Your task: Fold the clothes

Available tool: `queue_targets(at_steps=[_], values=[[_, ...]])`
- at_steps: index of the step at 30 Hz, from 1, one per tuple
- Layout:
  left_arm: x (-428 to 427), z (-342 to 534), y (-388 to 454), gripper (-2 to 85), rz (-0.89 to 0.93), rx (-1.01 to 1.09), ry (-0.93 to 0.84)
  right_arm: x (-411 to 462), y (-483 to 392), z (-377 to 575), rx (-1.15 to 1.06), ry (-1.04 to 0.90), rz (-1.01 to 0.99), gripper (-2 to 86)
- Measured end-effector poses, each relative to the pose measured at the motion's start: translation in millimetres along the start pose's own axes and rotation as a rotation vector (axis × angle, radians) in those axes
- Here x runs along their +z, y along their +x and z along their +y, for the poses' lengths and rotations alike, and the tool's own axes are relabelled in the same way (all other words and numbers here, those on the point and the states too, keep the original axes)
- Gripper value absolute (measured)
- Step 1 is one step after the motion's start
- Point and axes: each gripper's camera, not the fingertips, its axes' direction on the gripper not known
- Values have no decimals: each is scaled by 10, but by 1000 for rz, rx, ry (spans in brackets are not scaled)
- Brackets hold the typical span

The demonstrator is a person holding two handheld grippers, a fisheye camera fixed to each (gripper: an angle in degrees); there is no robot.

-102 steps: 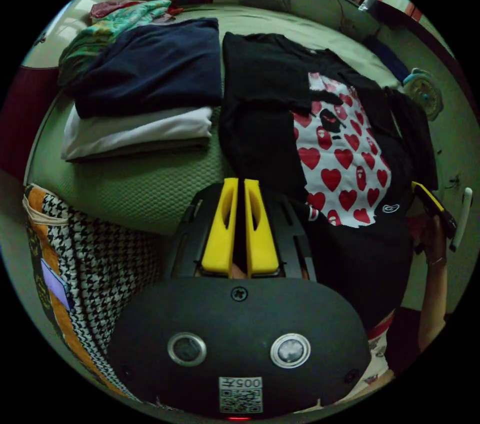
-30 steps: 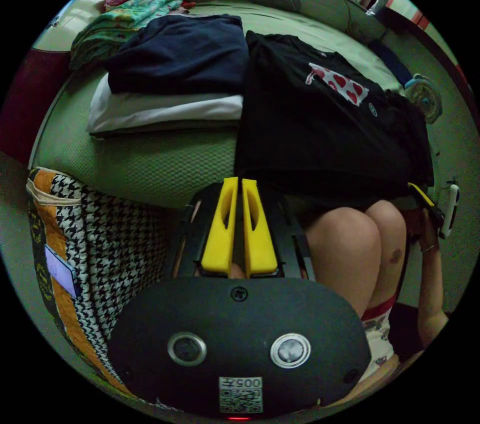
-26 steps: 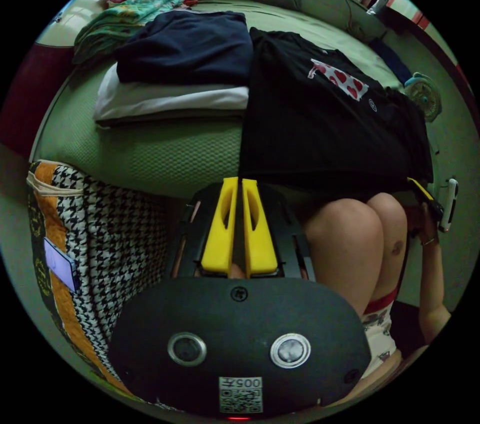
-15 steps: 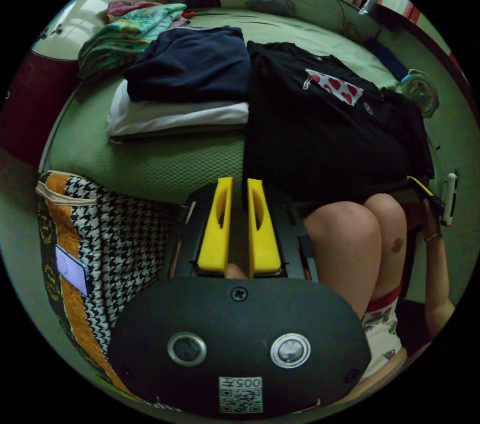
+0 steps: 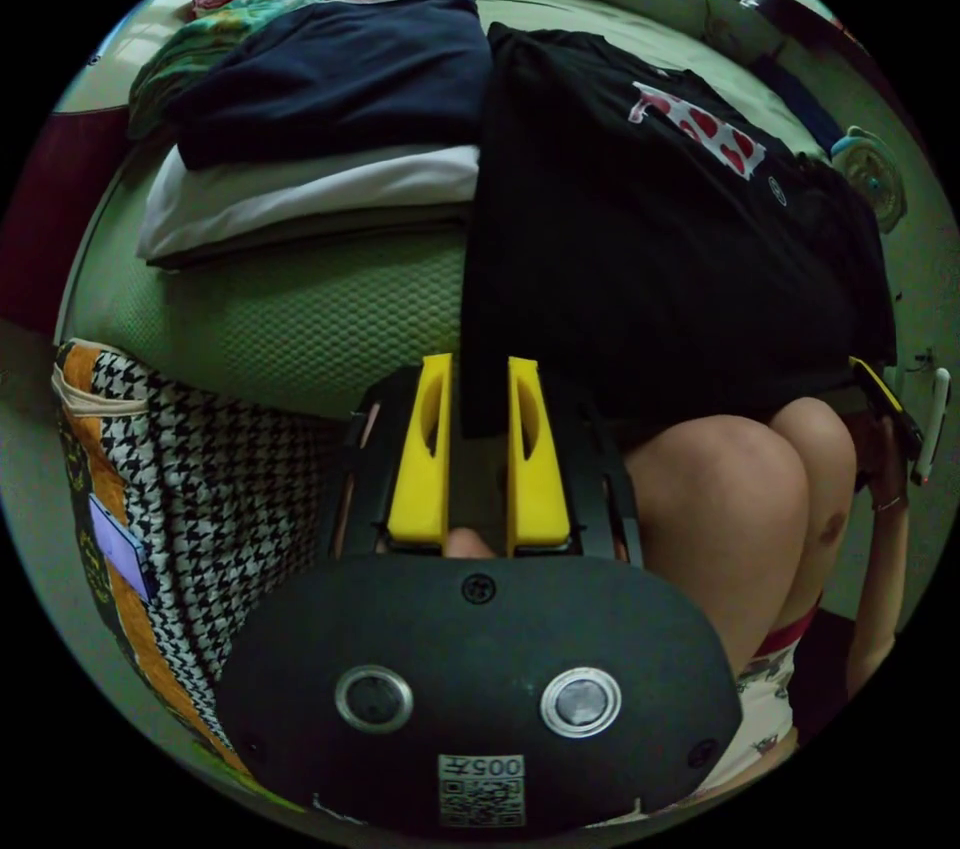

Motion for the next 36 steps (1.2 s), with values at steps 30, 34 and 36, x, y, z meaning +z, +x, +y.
queue_targets(at_steps=[30,34,36], values=[[-2291,1792,-181,2,-3,79,216,-1826,1147,1471,57,98,-239,-15],[-2644,2141,-237,3,17,64,251,-2331,1375,1789,61,144,-267,-15],[-2890,2388,-286,3,33,54,276,-2566,1424,1934,40,167,-242,-15]])
